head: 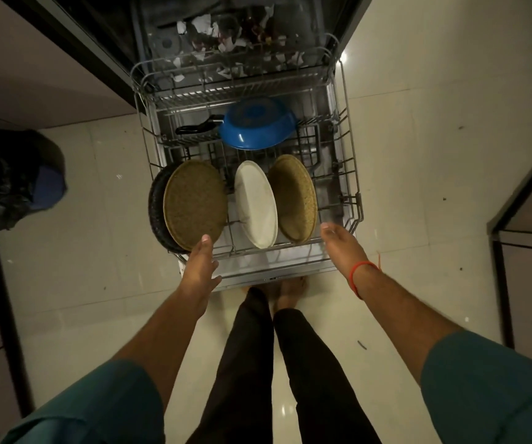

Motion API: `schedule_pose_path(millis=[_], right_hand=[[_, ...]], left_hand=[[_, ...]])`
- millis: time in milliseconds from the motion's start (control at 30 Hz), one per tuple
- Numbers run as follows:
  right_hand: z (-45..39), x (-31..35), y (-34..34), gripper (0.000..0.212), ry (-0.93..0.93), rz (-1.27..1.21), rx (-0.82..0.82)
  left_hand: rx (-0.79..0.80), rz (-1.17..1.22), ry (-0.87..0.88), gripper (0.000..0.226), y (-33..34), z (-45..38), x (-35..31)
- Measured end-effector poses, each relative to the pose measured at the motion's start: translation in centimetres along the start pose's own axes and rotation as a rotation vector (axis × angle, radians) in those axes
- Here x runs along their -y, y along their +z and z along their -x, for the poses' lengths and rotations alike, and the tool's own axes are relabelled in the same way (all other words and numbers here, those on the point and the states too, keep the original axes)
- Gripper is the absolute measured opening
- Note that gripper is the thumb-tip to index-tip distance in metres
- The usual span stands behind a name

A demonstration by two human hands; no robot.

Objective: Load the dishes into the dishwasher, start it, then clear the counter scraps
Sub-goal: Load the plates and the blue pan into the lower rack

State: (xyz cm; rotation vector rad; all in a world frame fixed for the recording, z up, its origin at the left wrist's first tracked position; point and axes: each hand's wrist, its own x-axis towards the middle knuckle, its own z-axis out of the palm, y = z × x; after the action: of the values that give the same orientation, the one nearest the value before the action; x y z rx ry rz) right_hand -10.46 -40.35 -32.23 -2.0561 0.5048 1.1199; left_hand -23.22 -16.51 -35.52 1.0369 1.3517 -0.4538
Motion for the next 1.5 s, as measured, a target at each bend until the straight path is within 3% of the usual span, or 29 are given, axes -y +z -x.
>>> schedule_pose_path(millis=[100, 267, 367, 600, 800, 1000, 1167, 1333, 1400, 1500], right_hand=[[0.0, 0.5, 0.6, 0.043, 0.008, -0.045, -0.019], [-0.1, 1.7, 1.9, 0.039, 0.021, -0.065, -0.036], [-0.3, 2.5, 2.5, 0.034, 0.008, -0.114, -0.104], [-0.2, 4.1, 3.6, 0.029, -0.072, -0.132, -0.132], [-0.4, 4.2, 3.1, 0.024, -0.084, -0.158, -0.119], [-0.3, 6.2, 3.4, 0.012, -0.131, -0.179, -0.022], [0.9, 9.7, 4.7, 0.01, -0.199, -0.187, 0.071], [2.2, 13.6, 5.6, 0.053, -0.193, -0.154, 0.283], [2.1, 14.6, 5.6, 0.05, -0.154, -0.199, 0.31], [1.3, 14.8, 4.8, 0.023, -0.141, -0.16, 0.119]], left_hand=[[-0.084, -0.057, 0.025, 0.064, -0.7, -0.8, -0.1], [-0.246, -0.22, 0.321, 0.056, -2.5, 0.1, -2.1], [-0.281, -0.331, 0.41, 0.068, -3.4, -0.7, -3.5], [-0.343, -0.35, 0.363, 0.068, -3.3, -2.8, -6.1], [-0.377, -0.504, 0.214, 0.037, -3.1, -3.4, -7.5], [-0.426, -0.463, 0.324, 0.026, -3.4, -1.4, -9.7], [-0.296, -0.32, 0.521, 0.014, -2.0, 3.2, -10.4], [-0.137, -0.319, 0.723, 0.014, 2.2, 7.3, -10.1], [-0.106, -0.385, 0.8, 0.016, 4.2, 8.2, -9.6], [-0.098, -0.418, 0.881, 0.021, 6.7, 8.6, -9.0]])
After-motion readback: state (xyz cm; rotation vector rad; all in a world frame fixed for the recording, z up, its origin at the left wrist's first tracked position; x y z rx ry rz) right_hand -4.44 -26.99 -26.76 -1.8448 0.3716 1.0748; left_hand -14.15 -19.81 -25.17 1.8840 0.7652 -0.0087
